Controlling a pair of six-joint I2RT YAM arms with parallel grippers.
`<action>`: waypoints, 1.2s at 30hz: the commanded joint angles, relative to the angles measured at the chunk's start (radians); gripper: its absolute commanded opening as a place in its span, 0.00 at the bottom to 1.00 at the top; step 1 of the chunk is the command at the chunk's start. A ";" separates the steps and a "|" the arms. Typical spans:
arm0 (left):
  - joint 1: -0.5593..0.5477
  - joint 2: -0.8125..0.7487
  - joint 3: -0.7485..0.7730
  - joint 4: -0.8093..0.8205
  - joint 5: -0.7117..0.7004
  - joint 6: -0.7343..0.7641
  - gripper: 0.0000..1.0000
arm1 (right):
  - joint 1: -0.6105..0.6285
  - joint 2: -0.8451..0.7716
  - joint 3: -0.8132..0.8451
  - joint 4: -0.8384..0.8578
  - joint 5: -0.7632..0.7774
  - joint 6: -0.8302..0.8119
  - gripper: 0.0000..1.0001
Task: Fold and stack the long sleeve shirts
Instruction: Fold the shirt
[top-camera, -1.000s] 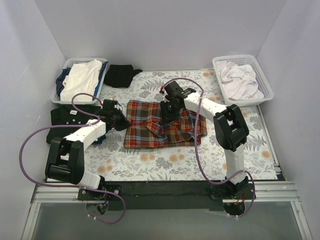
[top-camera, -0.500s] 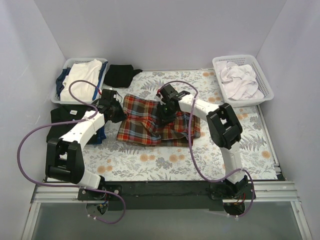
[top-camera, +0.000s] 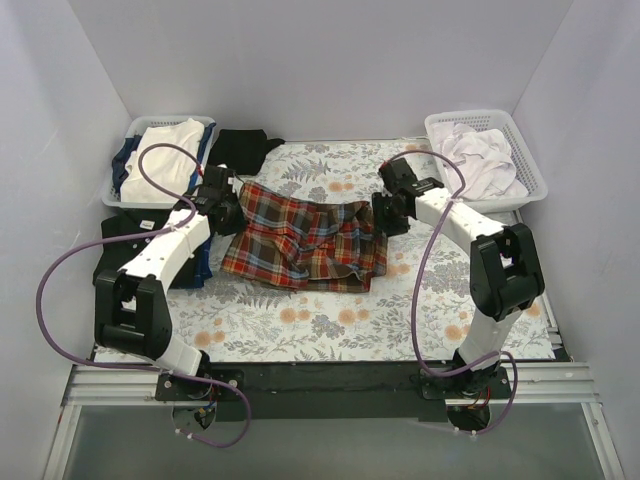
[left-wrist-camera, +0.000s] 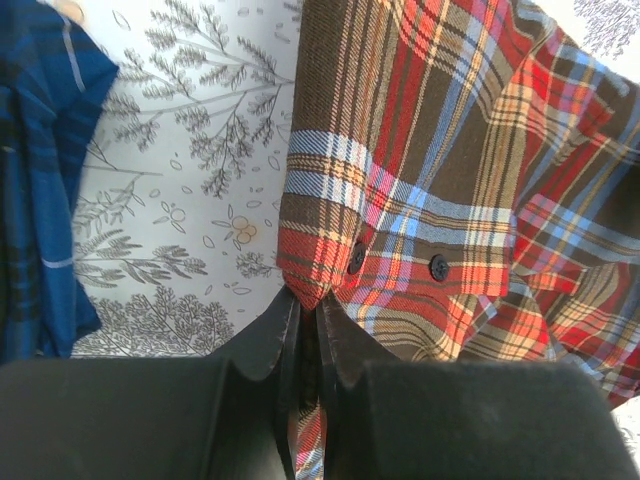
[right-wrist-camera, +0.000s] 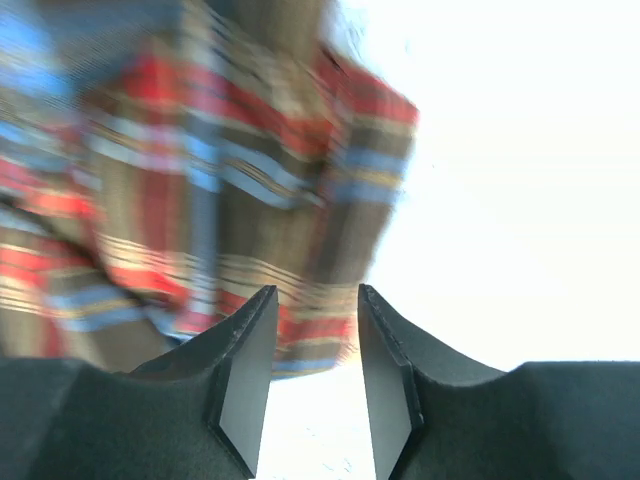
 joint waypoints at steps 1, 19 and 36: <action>0.001 -0.010 0.076 -0.013 -0.054 0.051 0.00 | 0.006 0.005 -0.056 -0.023 0.070 0.007 0.45; -0.290 0.091 0.267 -0.076 -0.185 0.018 0.00 | 0.013 0.157 -0.052 0.028 -0.111 0.006 0.38; -0.615 0.303 0.525 -0.056 -0.045 -0.019 0.02 | 0.016 0.161 -0.055 0.069 -0.203 0.026 0.38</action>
